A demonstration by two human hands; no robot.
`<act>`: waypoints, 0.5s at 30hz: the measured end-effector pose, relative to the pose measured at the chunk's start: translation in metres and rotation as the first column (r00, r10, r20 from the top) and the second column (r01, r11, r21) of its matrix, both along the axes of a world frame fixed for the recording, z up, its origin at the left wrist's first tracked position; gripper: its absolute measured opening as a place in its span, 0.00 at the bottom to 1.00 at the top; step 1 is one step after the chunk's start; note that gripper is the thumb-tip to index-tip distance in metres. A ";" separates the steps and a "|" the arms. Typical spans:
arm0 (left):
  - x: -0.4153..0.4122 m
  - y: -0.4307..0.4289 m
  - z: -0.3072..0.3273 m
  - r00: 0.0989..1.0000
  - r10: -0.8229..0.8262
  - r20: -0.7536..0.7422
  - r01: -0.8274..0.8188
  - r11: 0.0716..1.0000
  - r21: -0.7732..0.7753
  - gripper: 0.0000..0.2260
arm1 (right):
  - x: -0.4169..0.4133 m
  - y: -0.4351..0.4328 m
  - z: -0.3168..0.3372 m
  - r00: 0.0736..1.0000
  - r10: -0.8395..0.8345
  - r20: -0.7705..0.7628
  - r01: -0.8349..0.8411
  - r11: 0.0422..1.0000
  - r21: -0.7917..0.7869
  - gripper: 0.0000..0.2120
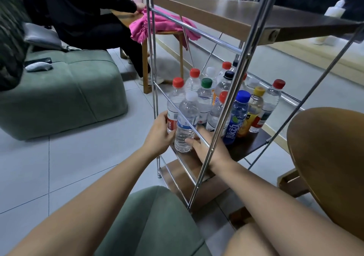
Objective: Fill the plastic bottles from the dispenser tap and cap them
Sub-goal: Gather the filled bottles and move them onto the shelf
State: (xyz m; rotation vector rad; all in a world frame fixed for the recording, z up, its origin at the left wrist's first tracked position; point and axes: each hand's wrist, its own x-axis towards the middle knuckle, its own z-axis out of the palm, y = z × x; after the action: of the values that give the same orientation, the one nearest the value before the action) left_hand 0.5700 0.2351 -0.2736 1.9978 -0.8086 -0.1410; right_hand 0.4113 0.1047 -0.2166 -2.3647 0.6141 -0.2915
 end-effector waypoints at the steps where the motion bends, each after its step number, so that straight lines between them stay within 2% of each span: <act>1: 0.002 0.000 0.002 1.000 0.007 0.004 -0.007 1.000 0.011 0.28 | 0.002 0.000 0.002 1.000 0.009 0.001 -0.009 1.000 -0.010 0.12; 5: 0.012 -0.001 0.006 0.999 0.035 0.001 -0.035 0.999 0.013 0.27 | 0.009 0.001 0.005 0.999 0.033 0.018 -0.033 0.999 -0.021 0.11; 9: 0.011 0.000 0.006 0.999 0.040 0.007 -0.040 0.999 0.012 0.30 | 0.014 -0.001 -0.005 0.998 0.005 0.056 -0.009 0.997 0.075 0.10; 11: 0.008 0.001 0.006 0.998 0.059 0.015 -0.059 0.998 0.026 0.28 | 0.014 -0.002 -0.009 0.999 -0.015 0.052 0.008 0.990 0.140 0.11; 15: -0.004 0.006 0.000 0.980 0.198 -0.007 -0.198 0.980 0.004 0.22 | 0.017 -0.001 -0.011 0.998 -0.012 0.060 0.004 0.990 0.140 0.09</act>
State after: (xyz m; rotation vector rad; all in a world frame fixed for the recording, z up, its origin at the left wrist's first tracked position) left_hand 0.5663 0.2410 -0.2731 2.0665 -0.6007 -0.0334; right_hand 0.4283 0.1042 -0.2276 -2.2118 0.5956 -0.3122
